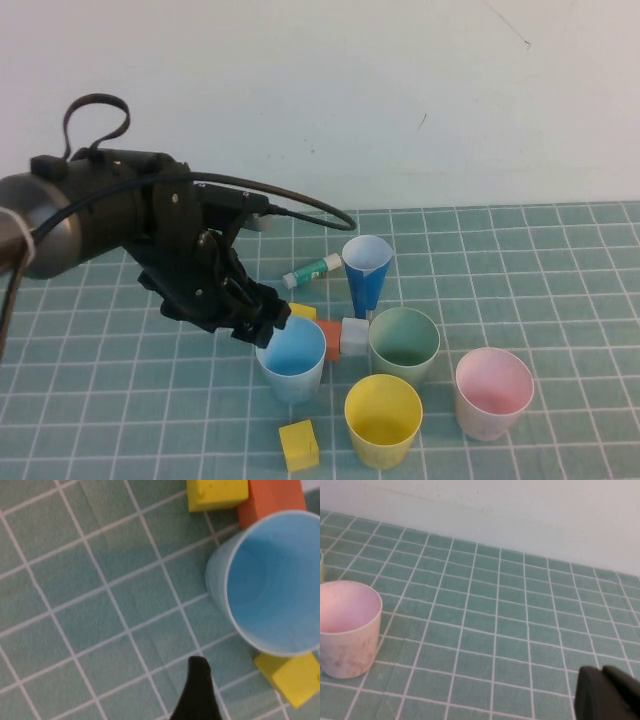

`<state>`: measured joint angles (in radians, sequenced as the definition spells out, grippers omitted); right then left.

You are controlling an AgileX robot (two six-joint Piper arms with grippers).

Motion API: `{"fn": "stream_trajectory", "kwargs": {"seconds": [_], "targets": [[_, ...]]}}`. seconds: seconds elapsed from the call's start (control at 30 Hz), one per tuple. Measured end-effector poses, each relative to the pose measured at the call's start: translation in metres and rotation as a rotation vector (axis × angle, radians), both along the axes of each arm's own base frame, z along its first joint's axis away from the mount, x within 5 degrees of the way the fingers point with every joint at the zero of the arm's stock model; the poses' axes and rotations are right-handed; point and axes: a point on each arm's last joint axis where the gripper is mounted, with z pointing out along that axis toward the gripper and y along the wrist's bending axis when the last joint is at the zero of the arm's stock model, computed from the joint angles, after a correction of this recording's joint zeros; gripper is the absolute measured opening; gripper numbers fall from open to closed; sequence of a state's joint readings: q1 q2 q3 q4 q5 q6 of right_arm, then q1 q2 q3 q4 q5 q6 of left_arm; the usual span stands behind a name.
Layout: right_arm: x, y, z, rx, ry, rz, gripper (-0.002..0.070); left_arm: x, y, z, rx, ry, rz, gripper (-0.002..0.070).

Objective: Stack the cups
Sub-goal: Pick up the blue cup, then place the blue cup on the yellow cup

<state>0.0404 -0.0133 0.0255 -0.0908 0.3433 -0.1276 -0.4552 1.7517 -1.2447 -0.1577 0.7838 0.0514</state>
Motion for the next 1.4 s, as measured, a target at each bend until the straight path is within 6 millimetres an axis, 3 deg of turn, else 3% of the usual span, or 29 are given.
{"fn": "stream_trajectory", "kwargs": {"seconds": [0.23,0.43,0.5,0.63,0.7,0.87,0.93,1.07,1.13,1.23,1.4], "targets": [[0.000,0.000,0.000,0.000,0.000,0.000,-0.0003,0.035,-0.017,-0.032,0.004,0.025,0.021,0.0480],[0.000,0.000,0.000,0.000,0.000,0.000,-0.0003,0.050,-0.024,-0.069,0.024,0.074,0.046,0.0445],[0.000,0.000,0.000,0.000,0.000,0.000,-0.0003,0.052,-0.025,-0.080,0.033,0.091,0.047,0.0367],[0.000,0.000,0.000,0.000,-0.001,0.000,-0.0003,0.053,-0.025,-0.092,0.042,0.105,0.049,0.0109],[0.000,0.000,0.000,0.000,-0.001,0.000,-0.0003,0.053,-0.026,-0.091,0.040,0.102,0.048,0.0055],[0.000,0.002,0.000,0.086,0.002,-0.006,-0.0003,0.052,-0.023,-0.067,0.040,0.048,0.032,0.0015],[0.000,0.005,0.000,0.228,0.008,-0.016,-0.0003,0.049,-0.021,-0.050,0.041,0.021,0.022,0.0013],[-0.001,0.014,0.001,0.605,0.036,-0.043,-0.0003,0.033,-0.013,0.003,0.021,-0.038,0.010,0.0011],[-0.001,0.018,0.003,0.790,0.056,-0.051,-0.0003,0.017,-0.009,0.035,0.012,-0.062,-0.015,0.0008],[-0.001,0.021,0.004,0.916,0.069,-0.053,-0.0003,-0.008,-0.013,0.065,0.009,-0.087,-0.079,0.0007],[0.000,0.021,0.007,0.923,0.042,-0.047,-0.0003,-0.044,-0.042,0.081,0.017,-0.080,-0.220,0.0006]]}}
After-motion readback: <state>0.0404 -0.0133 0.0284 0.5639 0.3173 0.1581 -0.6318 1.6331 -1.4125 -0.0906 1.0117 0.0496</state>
